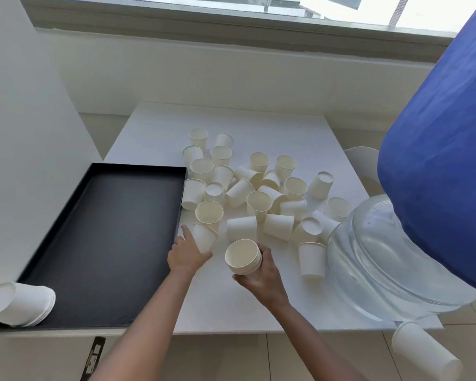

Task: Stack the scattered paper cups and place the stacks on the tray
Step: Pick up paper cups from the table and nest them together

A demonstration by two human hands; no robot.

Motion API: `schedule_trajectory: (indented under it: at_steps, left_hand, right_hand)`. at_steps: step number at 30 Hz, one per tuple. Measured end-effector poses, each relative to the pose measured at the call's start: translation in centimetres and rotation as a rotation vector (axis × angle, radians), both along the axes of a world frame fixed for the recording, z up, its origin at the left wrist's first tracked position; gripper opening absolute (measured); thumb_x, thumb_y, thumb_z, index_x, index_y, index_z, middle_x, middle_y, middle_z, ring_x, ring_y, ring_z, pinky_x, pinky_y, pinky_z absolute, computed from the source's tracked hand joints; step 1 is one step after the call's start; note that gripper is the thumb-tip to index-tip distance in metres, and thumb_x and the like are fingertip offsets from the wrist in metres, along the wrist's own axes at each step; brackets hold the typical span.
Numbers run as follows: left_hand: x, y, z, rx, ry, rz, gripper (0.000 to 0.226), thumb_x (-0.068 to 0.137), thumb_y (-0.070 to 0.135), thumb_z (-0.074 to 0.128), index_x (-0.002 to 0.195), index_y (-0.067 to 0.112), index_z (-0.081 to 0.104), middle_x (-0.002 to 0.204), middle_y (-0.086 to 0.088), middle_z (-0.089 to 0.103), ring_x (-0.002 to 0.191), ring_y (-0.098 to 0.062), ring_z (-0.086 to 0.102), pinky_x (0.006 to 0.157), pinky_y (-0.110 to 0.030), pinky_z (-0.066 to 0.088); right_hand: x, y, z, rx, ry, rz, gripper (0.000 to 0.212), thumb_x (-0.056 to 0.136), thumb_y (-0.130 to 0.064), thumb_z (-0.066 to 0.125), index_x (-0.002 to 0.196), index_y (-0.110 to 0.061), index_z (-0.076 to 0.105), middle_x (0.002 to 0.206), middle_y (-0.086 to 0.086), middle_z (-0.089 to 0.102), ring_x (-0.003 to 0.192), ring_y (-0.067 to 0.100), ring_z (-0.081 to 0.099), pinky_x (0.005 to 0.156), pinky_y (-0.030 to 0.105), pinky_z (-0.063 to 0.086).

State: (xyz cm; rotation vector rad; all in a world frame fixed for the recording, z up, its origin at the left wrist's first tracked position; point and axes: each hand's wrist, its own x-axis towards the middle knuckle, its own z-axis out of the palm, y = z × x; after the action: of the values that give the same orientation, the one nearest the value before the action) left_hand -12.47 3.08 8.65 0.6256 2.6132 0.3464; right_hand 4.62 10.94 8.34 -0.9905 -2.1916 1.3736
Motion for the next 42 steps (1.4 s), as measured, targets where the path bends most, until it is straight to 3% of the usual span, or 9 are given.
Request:
schedule_trajectory:
  at_steps: [7,15,22,24,28,32,35,38,42]
  left_hand:
    - [0.7,0.5,-0.2,0.109,-0.111,0.052,0.089,0.082,0.026,0.063,0.143,0.006,0.002,0.135,-0.020,0.039,0.118,-0.036,0.048,0.090,-0.042,0.044]
    - [3.5,1.0,0.1,0.363,-0.252,0.173,0.069,0.080,0.040,0.059,0.132,0.009,0.027,0.123,-0.016,0.051,0.104,-0.033,0.055,0.077,-0.035,0.043]
    - [5.6,2.2,3.5,1.002,-0.476,0.227,0.088,0.063,0.036,0.058,0.140,0.015,0.021,0.123,-0.008,0.051,0.107,-0.026,0.052,0.089,-0.037,0.046]
    - [6.1,2.4,4.0,1.101,-0.569,0.162,0.087,0.063,0.029,0.064,0.138,0.015,0.022,0.122,-0.005,0.050,0.108,-0.019,0.052,0.084,-0.027,0.047]
    - [6.8,2.3,4.4,1.117,-0.621,0.056,0.088,0.062,0.027,0.069,0.137,0.019,0.025,0.117,0.011,0.051,0.105,0.002,0.052,0.079,-0.013,0.048]
    - [7.1,1.6,4.2,1.076,-0.610,0.010,0.097,0.059,0.027,0.071,0.141,0.017,0.021,0.128,0.000,0.049,0.121,-0.018,0.047,0.101,-0.035,0.043]
    - [7.1,1.1,3.9,1.050,-0.593,-0.016,0.096,0.061,0.023,0.070,0.142,0.018,0.019,0.121,0.014,0.047,0.116,-0.009,0.047,0.096,-0.023,0.042]
    - [6.8,0.8,3.7,1.037,-0.640,-0.007,0.103,0.069,0.014,0.077,0.145,0.022,0.009,0.136,0.006,0.040,0.120,-0.007,0.040,0.102,-0.025,0.036]
    - [6.4,0.2,4.4,1.056,-0.703,0.032,0.122,0.050,0.063,0.074,0.145,0.024,0.007,0.138,0.005,0.035,0.128,-0.010,0.035,0.105,-0.031,0.032]
  right_hand:
    - [0.3,0.2,-0.4,0.001,0.002,-0.016,0.071,0.064,-0.016,0.081,0.121,-0.022,0.039,0.112,-0.007,0.053,0.100,0.011,0.052,0.074,0.012,0.037]
    - [0.9,0.5,-0.9,-0.067,-0.013,-0.089,0.070,0.064,-0.015,0.081,0.120,-0.020,0.040,0.112,-0.003,0.056,0.100,0.016,0.054,0.078,0.022,0.040]
    - [0.5,0.3,-0.7,-0.070,-0.011,-0.076,0.072,0.065,-0.016,0.081,0.122,-0.018,0.039,0.113,-0.002,0.057,0.101,0.016,0.055,0.078,0.022,0.040]
    - [0.3,0.2,-0.5,-0.065,0.002,-0.062,0.070,0.066,-0.017,0.081,0.121,-0.018,0.038,0.111,-0.002,0.058,0.100,0.016,0.056,0.075,0.020,0.041]
    - [-0.3,-0.1,0.1,-0.076,0.031,-0.061,0.068,0.068,-0.021,0.080,0.121,-0.019,0.038,0.109,-0.002,0.061,0.096,0.015,0.060,0.072,0.018,0.047]
    - [-1.0,0.0,1.1,-0.101,0.076,-0.084,0.066,0.066,-0.025,0.082,0.116,-0.020,0.039,0.104,-0.003,0.063,0.089,0.012,0.062,0.061,0.010,0.047]
    - [-1.3,0.2,1.4,-0.099,0.092,-0.079,0.066,0.066,-0.026,0.081,0.116,-0.016,0.039,0.108,0.001,0.062,0.092,0.017,0.062,0.063,0.014,0.046]
    - [-1.4,0.2,1.5,-0.079,0.108,-0.071,0.070,0.065,-0.027,0.081,0.119,-0.014,0.039,0.110,0.000,0.060,0.095,0.017,0.060,0.066,0.014,0.046]
    - [-1.7,0.1,1.4,-0.052,0.130,-0.076,0.070,0.067,-0.020,0.082,0.120,-0.014,0.038,0.112,0.000,0.058,0.100,0.018,0.059,0.075,0.020,0.048]
